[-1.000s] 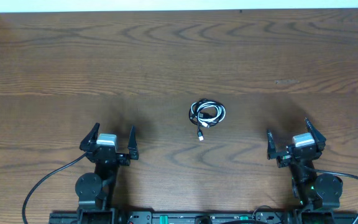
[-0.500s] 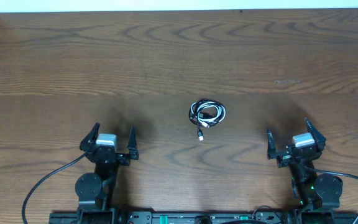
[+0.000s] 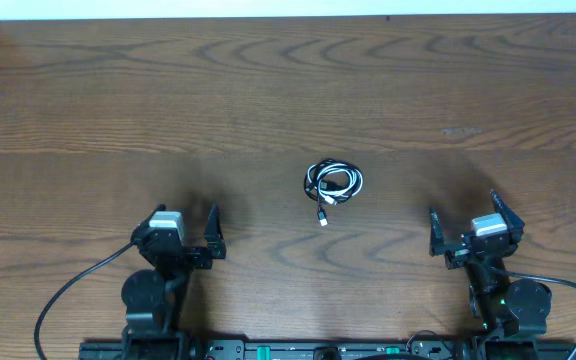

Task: Untangle cables
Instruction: 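Raise both arms and move the grippers toward the cable bundle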

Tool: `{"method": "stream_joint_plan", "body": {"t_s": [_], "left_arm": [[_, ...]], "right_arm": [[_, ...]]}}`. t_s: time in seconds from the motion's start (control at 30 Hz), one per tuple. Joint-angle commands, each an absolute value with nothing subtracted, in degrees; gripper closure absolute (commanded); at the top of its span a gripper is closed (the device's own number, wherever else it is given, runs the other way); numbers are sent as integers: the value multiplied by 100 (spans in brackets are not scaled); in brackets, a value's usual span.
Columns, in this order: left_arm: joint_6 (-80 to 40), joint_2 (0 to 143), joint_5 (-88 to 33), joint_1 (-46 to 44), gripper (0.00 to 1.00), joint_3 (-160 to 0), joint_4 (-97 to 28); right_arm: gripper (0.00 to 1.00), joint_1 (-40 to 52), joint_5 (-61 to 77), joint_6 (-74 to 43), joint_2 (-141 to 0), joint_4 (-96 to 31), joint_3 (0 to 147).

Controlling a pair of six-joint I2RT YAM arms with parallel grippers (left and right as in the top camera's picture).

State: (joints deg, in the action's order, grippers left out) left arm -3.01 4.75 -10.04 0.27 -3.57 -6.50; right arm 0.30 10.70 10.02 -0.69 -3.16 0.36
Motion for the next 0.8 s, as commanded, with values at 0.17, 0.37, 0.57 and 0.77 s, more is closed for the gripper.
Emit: {"method": "stream_joint_plan", "body": {"t_s": [0.17,0.37,0.57,0.77], "left_arm": [[-526,1728,-1251,47,2,-1522,-1745],[-523,2733,-1457,45,2,-2349,-2659],[-523,3656,-1457,47,2,-3192,-3476],[-519,4333,-1452,47,2,-4449,-4591]], "right_arm": [[1,84,1111,432,-71,-303,32],[1,84,1109,-244,-82,-342,34],[1,84,1107,-427,-235,-351,43],[1,84,1041,-423,-668,-668,368]]}}
